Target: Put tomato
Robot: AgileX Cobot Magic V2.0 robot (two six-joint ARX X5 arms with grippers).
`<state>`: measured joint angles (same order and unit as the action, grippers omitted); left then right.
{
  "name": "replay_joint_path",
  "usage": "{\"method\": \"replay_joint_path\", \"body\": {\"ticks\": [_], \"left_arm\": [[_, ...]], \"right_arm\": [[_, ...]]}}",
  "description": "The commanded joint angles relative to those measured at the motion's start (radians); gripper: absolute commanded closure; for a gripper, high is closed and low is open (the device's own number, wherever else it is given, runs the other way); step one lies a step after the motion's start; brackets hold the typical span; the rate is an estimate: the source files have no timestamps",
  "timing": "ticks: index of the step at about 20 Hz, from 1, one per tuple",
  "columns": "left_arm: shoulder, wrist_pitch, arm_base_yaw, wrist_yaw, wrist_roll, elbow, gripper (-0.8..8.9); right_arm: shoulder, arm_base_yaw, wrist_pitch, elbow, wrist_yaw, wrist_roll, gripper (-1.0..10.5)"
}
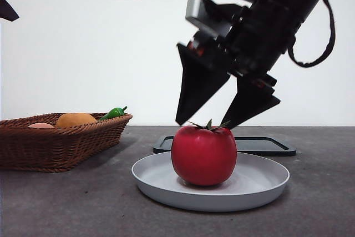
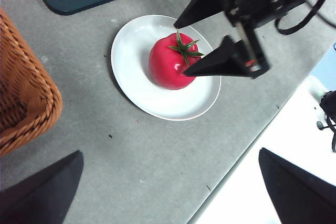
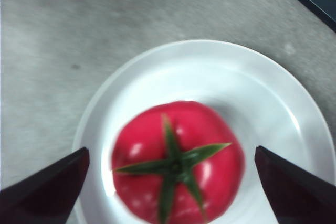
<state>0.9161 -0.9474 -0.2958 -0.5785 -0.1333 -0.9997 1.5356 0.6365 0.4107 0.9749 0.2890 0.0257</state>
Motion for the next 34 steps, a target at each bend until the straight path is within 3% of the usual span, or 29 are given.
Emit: {"method": "replay_joint_path", "body": {"ticks": [1,10,14,16,23,26,28,34], "left_arm": [[0.006,0.006,-0.004,-0.006,-0.012,-0.023,2.83],[0.006,0.007,-0.004,-0.006,-0.012,-0.023,2.83],[0.006,0.007,-0.004,-0.006,-0.012,-0.023,2.83],[0.006,0.007,-0.004,-0.006,-0.012,-0.023,2.83],[0.006,0.007,-0.004,-0.006,-0.012,-0.023,2.83],[0.006,0.006,-0.004,-0.006,-0.012,-0.023,2.83],[0.006,0.006,-0.004,-0.006,-0.012,-0.023,2.83],[0.006,0.004,-0.004,-0.006,-0.011,-0.023,2.83]], "right_arm": [[0.043,0.016,-0.015,0.018,-0.009,0.001,4.4],[0.125,0.027,-0.022,0.017,-0.010,0.001,4.5],[0.125,0.029,-0.022,0.017,-0.036,0.001,7.0],[0.125,0.029,-0.022,0.018,-0.033,0.000,7.4],[0.088,0.024,0.027,0.139,-0.037,0.003,7.4],[0.086,0.002,0.046,0.243,-0.105,0.009,7.4],[0.092,-0.026,0.035,0.293,-0.146,0.017,7.4],[0.211,-0.162,-0.028,0.423,-0.152,0.019,7.4]]}}
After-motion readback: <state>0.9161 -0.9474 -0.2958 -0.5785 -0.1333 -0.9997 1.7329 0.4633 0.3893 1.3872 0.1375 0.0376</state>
